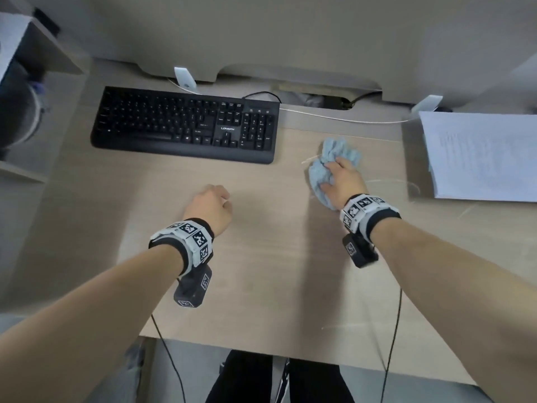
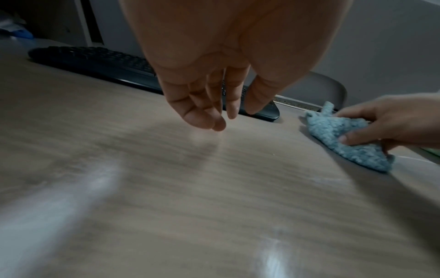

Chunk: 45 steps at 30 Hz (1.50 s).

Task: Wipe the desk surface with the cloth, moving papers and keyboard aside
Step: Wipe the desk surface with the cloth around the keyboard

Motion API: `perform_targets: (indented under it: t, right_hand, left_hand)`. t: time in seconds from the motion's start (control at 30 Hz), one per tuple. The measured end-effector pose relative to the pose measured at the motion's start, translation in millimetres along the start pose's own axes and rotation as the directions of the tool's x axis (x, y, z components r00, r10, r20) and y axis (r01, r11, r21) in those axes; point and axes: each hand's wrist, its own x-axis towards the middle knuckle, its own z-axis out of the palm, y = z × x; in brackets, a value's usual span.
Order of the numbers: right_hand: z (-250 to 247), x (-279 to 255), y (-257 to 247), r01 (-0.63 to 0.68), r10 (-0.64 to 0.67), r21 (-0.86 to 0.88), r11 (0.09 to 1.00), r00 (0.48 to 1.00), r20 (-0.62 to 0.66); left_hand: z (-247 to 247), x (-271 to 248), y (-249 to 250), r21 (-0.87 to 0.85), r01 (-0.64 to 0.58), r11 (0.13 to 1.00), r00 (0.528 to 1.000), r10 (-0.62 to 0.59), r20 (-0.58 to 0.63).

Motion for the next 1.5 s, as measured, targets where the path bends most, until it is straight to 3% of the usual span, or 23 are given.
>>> perform_targets:
  t: [0.07,0.13,0.23,0.3,0.37,0.43,0.53,0.6,0.7,0.77,0.83,0.93,0.97,1.03,1.2,1.33,1.5]
  right_hand:
    - [7,5,-30,0.096,-0.098,0.034,0.995,0.992,0.078]
    - [23,-9,-49,0.279,-0.275,0.004,0.96,0.944,0.181]
    - [24,-18,-30,0.467,-0.444,-0.046,0.883,0.864,0.239]
    - [6,3,-3,0.391,-0.382,-0.024,0.92,0.909,0.167]
    - [-16,35,17,0.219,-0.217,-0.031,0.975,0.973,0.073]
    - [-28,59,17,0.084,-0.083,-0.059,0.995,0.996,0.02]
    - [-17,62,-19,0.126,-0.119,-0.095,0.987,0.99,0.078]
    - [10,35,-43,0.291,-0.27,-0.092,0.952,0.943,0.192]
    - [48,-34,-60,0.547,-0.497,-0.109,0.83,0.814,0.301]
    - [51,-60,-53,0.599,-0.55,-0.055,0.799,0.765,0.334]
    - [37,-57,-34,0.52,-0.484,-0.027,0.853,0.812,0.327]
    - [6,-25,5,0.2,-0.198,0.001,0.98,0.967,0.16]
    - [-1,-17,14,0.083,-0.085,0.03,0.996,0.993,0.083]
    - [-2,-13,14,-0.02,0.02,0.043,0.999,1.0,-0.002]
    - [32,-67,3,0.101,-0.1,-0.033,0.994,0.994,0.051]
    - [14,-82,54,-0.117,0.116,-0.017,0.993,0.991,-0.061]
    - [-14,-53,93,-0.361,0.35,-0.036,0.932,0.921,-0.172]
  left_hand:
    - [0,9,6,0.021,0.013,1.0,1.0,-0.013,0.005]
    - [0,15,13,0.051,0.033,0.998,0.999,-0.034,0.018]
    - [-2,24,24,0.059,0.053,0.997,0.998,-0.055,0.032]
    - [-3,28,30,0.066,0.062,0.996,0.997,-0.064,0.041]
    - [-4,31,36,0.073,0.06,0.996,0.997,-0.063,0.041]
    - [-2,32,41,0.047,0.055,0.997,0.997,-0.057,0.05]
    - [2,33,49,0.025,0.04,0.999,0.997,-0.042,0.059]
    - [4,32,52,0.051,0.04,0.998,0.996,-0.044,0.082]
    - [5,27,51,0.139,0.023,0.99,0.986,-0.046,0.162]
    - [4,24,47,0.2,0.012,0.98,0.978,-0.054,0.203]
    - [6,25,42,0.266,-0.012,0.964,0.97,-0.053,0.236]
    - [10,23,38,0.336,-0.061,0.94,0.961,-0.035,0.275]
    - [11,23,36,0.344,-0.077,0.936,0.961,-0.023,0.276]
    - [10,22,35,0.336,-0.096,0.937,0.962,0.001,0.272]
    - [8,19,45,0.304,-0.154,0.94,0.971,0.087,0.225]
    - [10,27,61,0.262,-0.219,0.94,0.957,0.156,0.244]
    - [17,42,82,0.273,-0.293,0.916,0.925,0.2,0.321]
